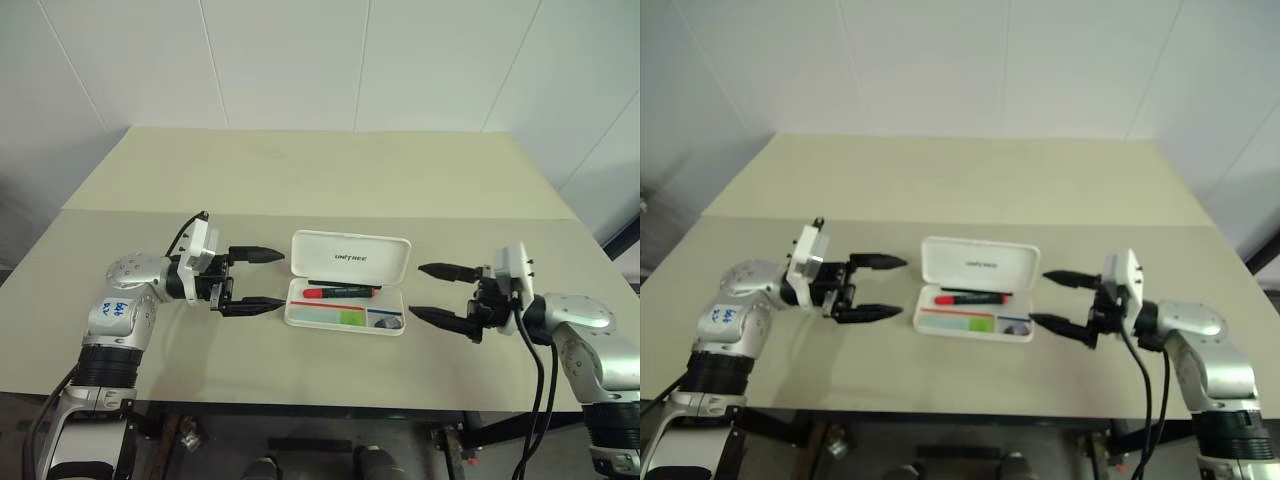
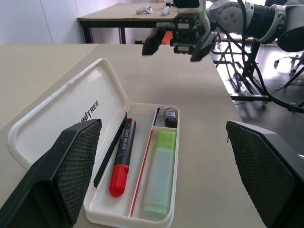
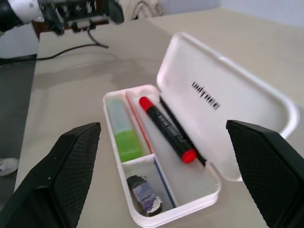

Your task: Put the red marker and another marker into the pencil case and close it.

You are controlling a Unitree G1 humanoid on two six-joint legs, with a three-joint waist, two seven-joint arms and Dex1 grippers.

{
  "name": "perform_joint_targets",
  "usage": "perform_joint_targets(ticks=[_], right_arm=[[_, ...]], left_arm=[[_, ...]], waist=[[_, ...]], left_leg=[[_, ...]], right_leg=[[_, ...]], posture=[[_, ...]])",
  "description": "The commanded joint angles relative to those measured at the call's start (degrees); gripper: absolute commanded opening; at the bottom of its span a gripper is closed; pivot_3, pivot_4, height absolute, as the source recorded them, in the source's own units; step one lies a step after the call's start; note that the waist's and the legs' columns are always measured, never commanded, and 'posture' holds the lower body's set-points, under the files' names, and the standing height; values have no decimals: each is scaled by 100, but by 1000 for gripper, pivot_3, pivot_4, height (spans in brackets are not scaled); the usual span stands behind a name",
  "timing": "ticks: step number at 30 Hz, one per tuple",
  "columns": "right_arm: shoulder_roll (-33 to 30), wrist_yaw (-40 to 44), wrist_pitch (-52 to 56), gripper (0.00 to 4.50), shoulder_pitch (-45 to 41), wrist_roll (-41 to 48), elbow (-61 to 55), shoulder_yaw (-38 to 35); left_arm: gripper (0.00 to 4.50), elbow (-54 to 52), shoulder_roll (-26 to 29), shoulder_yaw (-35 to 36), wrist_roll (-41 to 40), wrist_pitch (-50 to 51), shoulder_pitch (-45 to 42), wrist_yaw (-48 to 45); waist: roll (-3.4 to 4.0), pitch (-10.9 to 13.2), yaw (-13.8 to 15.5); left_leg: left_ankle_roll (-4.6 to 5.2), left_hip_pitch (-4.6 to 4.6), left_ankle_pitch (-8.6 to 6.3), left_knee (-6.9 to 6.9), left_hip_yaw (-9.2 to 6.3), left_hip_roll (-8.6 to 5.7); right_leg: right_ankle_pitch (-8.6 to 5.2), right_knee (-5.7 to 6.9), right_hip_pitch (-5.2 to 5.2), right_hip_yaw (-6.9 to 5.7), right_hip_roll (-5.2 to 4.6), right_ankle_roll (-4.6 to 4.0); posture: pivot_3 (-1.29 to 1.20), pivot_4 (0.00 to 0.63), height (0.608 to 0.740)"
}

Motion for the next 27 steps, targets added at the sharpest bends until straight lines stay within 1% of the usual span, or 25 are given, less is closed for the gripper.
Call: perform_joint_targets(ticks=[1,3,5,6,7,11,13,14,15,21,25,27], right_arm=[[-103,-160,-26,4498,144,130,-481,-239],[-118,-236,-41,4500,180,133,-595,-268],[-113,-339,-35,4500,128,166,-626,-315],[-114,-373,-26,4500,101,182,-625,-324],[-113,-391,-22,4500,85,187,-624,-310],[-96,-348,-20,4500,82,149,-624,-118],[-87,-351,-36,4500,29,118,-582,-63],[-83,-358,-40,4500,0,111,-558,-49],[-80,-360,-45,4500,-45,97,-511,-32],[-93,-319,-49,4500,-81,33,-420,41],[-116,-375,-30,4500,-29,43,-449,20],[-141,-380,33,4500,2,71,-459,18]], left_arm=[[4311,50,22,124,-105,-58,-88,-66],[3887,128,46,143,-149,-12,-96,-150],[3208,180,59,169,-172,34,-96,-180],[2953,194,54,191,-189,45,-95,-173],[2548,207,41,221,-231,94,-97,-157],[1247,312,-27,296,-305,175,-137,-63],[503,360,-68,303,-287,161,-149,-10],[210,372,-92,315,-286,159,-152,18],[17,384,-136,344,-301,172,-160,75],[17,478,-489,599,-400,220,-239,631],[17,1013,-871,842,-54,-431,-592,1590],[17,1344,-986,865,124,-720,-789,1915]], waist=[[0,0,11],[0,0,20],[0,0,16],[0,0,16],[0,0,16],[0,0,18],[0,0,19],[0,0,19],[0,0,18],[-1,0,34],[-2,1,49],[-3,1,49]], left_leg=[[0,0,0,0,0,0],[0,-1,0,0,0,0],[0,-3,0,0,2,-2],[0,-3,0,0,2,-1],[0,-3,0,0,1,-1],[0,-2,0,0,0,-1],[0,-2,0,0,1,-1],[0,-3,0,0,1,-1],[0,-2,0,0,1,-1],[0,-3,0,1,-1,-1],[0,-3,0,1,-1,-2],[0,-3,0,6,-2,-2]], right_leg=[[0,1,0,0,0,0],[-1,0,0,0,-1,0],[-1,-3,0,1,-2,1],[-1,-3,1,1,-3,1],[-1,-3,0,1,-2,1],[-1,-2,0,0,-2,0],[-1,-3,0,0,-2,0],[-1,-3,0,1,-2,0],[-1,-3,0,0,-2,0],[2,-2,1,0,-2,7],[18,-2,1,-1,-2,36],[27,-2,1,-1,-2,51]], posture=[[0,150,740],[0,150,740],[0,150,740],[0,150,740],[0,150,740],[0,150,740],[0,150,740],[0,150,740],[0,150,740],[0,150,740],[0,150,740],[0,150,740]])
